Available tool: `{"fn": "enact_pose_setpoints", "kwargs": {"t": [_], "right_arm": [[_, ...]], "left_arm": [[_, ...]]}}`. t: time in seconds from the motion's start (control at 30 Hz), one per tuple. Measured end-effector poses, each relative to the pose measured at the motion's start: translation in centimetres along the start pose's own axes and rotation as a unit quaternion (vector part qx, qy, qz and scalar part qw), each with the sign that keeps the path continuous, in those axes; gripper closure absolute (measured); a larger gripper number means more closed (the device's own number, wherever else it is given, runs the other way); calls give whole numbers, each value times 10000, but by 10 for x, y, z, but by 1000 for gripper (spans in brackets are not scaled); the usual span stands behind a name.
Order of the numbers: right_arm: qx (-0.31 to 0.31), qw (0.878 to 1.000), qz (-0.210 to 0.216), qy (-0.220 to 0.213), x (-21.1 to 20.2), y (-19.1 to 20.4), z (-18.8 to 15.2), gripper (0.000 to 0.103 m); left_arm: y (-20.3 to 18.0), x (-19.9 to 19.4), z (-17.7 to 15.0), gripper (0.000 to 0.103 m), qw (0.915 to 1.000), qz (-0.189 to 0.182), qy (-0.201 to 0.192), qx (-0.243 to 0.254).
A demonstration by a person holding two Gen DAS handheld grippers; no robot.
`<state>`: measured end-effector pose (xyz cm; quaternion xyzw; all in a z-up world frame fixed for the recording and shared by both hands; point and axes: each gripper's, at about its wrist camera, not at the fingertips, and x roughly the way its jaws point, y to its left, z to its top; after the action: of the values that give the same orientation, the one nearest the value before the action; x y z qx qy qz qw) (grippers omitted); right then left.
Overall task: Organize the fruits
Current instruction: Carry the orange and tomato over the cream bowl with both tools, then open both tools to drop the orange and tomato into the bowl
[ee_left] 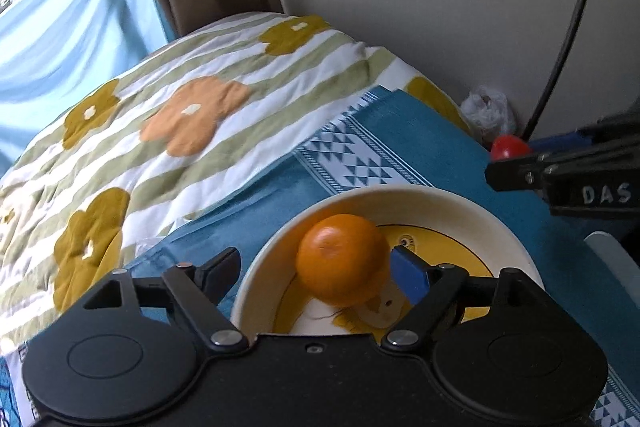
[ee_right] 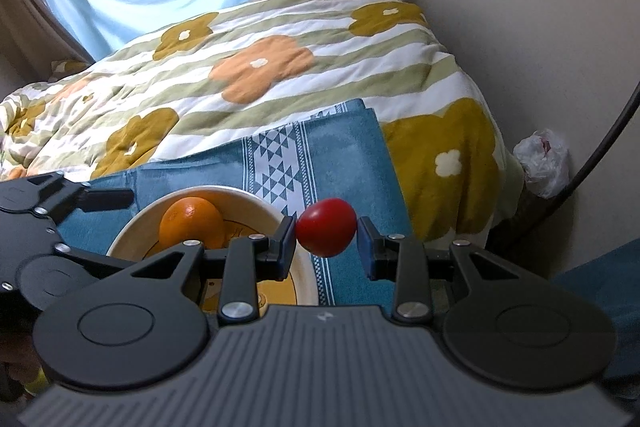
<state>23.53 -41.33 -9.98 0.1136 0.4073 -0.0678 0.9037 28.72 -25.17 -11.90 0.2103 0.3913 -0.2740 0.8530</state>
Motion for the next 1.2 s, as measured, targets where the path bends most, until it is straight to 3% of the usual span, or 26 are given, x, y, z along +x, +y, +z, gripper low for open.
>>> {"fn": "enact_pose_setpoints", "kwargs": {"t": [0.27, 0.7, 0.77, 0.83, 0.93, 1.2], "right_arm": [[-483, 9984, 306, 9, 9, 20, -1, 55], [-1679, 9833, 697, -72, 31, 57, -19, 55], [-1707, 9834, 616, -88, 31, 58, -20, 51], [-1718, 9838, 494, -138, 30, 57, -23, 29], [-1702, 9843, 431, -193, 26, 52, -24, 21], [-1338, 9901, 370, -213, 9, 40, -24, 19]], "left_arm": [[24, -27, -9, 17, 9977, 7, -84, -666], [38, -48, -29, 17, 9942, 176, -27, -1060], [38, -48, -31, 17, 9941, 200, -6, -1066], [39, -50, -33, 17, 9938, 207, -17, -1094], [38, -54, -34, 17, 9933, 200, -39, -1140], [33, -72, -36, 17, 9929, 256, -223, -1140]]}}
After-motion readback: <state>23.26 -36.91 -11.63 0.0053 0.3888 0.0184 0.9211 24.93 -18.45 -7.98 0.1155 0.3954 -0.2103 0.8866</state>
